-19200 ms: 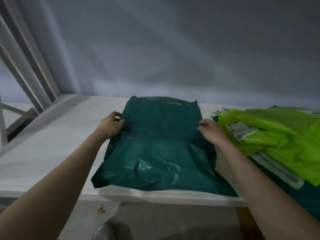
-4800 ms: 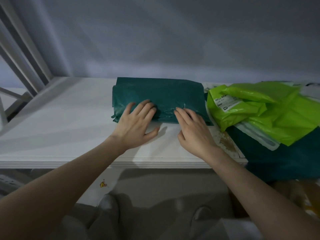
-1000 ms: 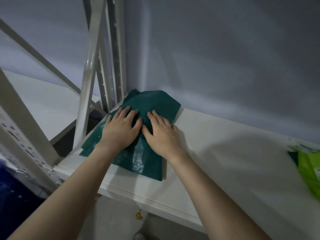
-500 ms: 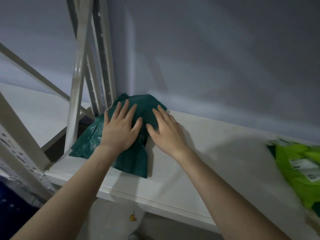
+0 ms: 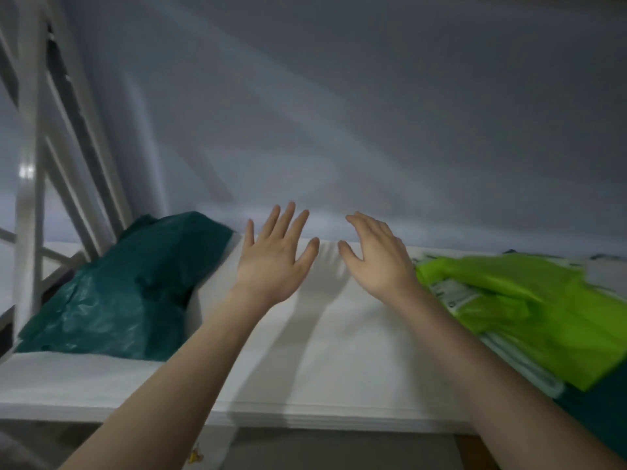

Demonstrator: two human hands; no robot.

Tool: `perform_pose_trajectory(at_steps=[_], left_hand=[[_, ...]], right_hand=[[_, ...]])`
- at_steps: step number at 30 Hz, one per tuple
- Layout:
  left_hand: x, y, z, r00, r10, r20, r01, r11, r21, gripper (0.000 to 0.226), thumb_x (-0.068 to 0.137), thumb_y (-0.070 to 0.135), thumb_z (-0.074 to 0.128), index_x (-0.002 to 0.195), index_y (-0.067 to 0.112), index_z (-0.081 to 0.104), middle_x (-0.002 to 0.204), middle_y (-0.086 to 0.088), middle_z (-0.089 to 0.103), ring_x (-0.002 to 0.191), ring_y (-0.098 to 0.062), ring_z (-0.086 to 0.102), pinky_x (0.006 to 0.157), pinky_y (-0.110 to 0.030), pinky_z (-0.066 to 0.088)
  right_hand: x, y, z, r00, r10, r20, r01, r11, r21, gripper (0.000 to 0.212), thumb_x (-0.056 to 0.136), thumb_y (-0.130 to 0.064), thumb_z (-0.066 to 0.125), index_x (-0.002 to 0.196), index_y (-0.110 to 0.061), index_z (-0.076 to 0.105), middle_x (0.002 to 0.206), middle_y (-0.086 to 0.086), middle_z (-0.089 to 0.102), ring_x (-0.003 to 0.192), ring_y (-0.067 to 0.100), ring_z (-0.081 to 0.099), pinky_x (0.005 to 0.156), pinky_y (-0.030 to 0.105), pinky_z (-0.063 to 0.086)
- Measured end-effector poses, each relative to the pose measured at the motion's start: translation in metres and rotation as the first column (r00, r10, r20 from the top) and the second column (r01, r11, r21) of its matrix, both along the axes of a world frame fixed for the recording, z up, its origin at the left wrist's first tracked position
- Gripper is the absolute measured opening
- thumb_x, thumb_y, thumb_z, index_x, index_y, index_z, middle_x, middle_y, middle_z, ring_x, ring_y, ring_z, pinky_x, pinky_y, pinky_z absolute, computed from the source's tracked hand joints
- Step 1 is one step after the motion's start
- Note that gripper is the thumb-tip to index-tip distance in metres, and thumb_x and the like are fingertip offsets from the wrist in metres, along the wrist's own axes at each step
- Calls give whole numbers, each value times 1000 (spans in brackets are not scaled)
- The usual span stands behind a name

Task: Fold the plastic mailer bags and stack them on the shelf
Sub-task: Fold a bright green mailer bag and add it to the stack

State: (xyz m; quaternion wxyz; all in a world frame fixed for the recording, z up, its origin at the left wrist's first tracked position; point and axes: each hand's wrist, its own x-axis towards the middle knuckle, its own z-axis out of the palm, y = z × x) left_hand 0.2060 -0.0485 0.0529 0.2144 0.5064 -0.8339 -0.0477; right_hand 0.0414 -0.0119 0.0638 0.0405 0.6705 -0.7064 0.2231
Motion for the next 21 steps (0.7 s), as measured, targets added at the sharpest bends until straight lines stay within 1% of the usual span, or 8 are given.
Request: perform_pose_trajectory(at_steps=[3,6,10,13,15,17,19,21], left_hand=[[-41,11,1,998,-68,1,68,998,5,57,98,49,20,150,30,6,159,9,-4,145,-10,-10,116,-43,-9],[-79,22,0,991,-137,0,137,990,-7,57,98,48,23,150,29,9,159,9,-1,146,-11,-7,116,-43,-6],[-125,35,-6,974,-225,3,225,974,12,57,98,47,25,150,29,11,159,8,3,146,-12,-2,117,-42,-2],[-154,40,-14,962,-272,-18,273,960,68,56,98,47,27,149,28,13,158,6,8,146,-13,4,118,-40,4],[-173,42,-21,954,-291,-74,299,945,131,56,97,46,31,149,27,17,158,3,13,145,-16,12,118,-38,10],[-190,42,-28,939,-290,-186,328,918,224,56,97,43,36,148,24,22,155,-1,22,142,-19,21,115,-36,18],[-208,41,-33,920,-270,-283,355,880,315,56,97,41,40,147,23,24,152,-3,27,139,-22,25,112,-35,23],[-224,38,-37,916,-253,-313,362,856,368,56,96,42,41,146,24,24,149,-7,30,135,-25,32,109,-35,27]], right_hand=[[-43,25,3,997,-75,-13,74,996,-51,51,94,-32,46,141,-16,36,149,0,36,138,17,29,107,33,27],[-83,50,3,990,-140,-12,138,988,-67,50,93,-27,49,140,-13,39,145,2,41,136,18,32,107,31,28],[-133,82,1,976,-216,-15,215,976,-45,49,93,-24,48,140,-11,37,144,4,41,134,20,34,105,31,31],[-163,99,-4,960,-279,-4,279,960,-18,50,93,-21,49,140,-10,36,143,6,41,133,23,35,104,34,34],[-181,108,-9,943,-332,30,332,943,-12,49,92,-19,50,138,-9,38,140,8,42,130,26,36,102,36,34],[-195,114,-16,915,-393,92,394,919,3,48,92,-19,50,138,-9,38,136,11,43,128,28,35,101,38,34],[-209,117,-24,878,-451,159,454,891,21,49,93,-22,50,138,-8,37,134,13,42,126,30,34,102,40,32],[-220,118,-31,838,-495,228,499,865,42,51,94,-27,49,139,-7,35,134,15,41,126,32,34,102,41,32]])
